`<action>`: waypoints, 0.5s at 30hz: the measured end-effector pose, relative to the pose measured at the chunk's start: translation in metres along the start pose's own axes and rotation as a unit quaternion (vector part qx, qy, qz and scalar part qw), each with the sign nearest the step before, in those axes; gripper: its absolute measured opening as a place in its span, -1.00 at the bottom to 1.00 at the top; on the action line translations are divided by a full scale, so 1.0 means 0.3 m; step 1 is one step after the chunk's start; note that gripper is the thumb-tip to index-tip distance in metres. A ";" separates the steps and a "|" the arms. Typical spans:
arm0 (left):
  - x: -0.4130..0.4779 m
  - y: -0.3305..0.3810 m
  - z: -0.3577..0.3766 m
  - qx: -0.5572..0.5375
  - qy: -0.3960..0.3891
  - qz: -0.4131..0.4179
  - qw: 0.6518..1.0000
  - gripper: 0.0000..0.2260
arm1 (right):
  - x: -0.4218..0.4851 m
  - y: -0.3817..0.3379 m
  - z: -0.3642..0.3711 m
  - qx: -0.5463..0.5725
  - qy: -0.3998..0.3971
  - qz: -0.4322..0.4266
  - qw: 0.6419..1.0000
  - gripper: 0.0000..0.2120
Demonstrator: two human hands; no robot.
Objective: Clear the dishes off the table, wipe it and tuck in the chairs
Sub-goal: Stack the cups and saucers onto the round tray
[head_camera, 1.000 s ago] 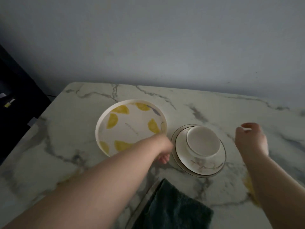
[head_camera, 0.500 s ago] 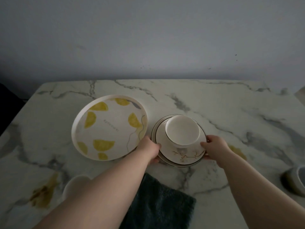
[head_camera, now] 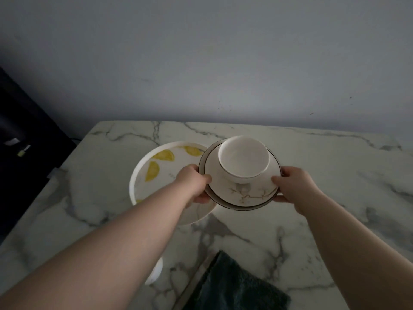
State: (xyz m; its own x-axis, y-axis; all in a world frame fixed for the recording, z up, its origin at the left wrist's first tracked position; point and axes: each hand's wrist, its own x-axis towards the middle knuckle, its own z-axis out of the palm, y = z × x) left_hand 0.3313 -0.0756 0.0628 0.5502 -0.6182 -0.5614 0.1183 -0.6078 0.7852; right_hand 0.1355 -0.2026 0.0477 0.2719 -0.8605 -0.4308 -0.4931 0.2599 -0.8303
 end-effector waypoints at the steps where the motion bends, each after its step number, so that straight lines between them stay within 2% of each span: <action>1: 0.010 0.005 -0.044 -0.002 0.014 -0.003 1.000 -0.91 | 0.018 -0.023 0.046 -0.003 -0.011 -0.006 1.000 -0.82; 6: 0.087 -0.037 -0.220 -0.010 0.059 -0.028 0.998 -0.85 | 0.104 -0.094 0.276 -0.051 -0.060 -0.021 0.997 -0.85; 11: 0.173 -0.111 -0.311 -0.024 0.073 -0.070 0.995 -0.74 | 0.175 -0.104 0.432 -0.150 -0.092 -0.018 0.984 -0.81; 15: 0.220 -0.129 -0.335 -0.018 0.079 -0.072 0.994 -0.77 | 0.220 -0.092 0.500 -0.204 -0.090 -0.023 0.975 -0.84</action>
State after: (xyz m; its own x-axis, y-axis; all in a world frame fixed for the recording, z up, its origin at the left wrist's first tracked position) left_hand 0.4463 -0.0429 0.0216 0.6484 -0.4378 -0.6228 0.2333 -0.6644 0.7100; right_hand 0.2909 -0.2009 -0.0110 0.4243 -0.7672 -0.4811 -0.7540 -0.0051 -0.6568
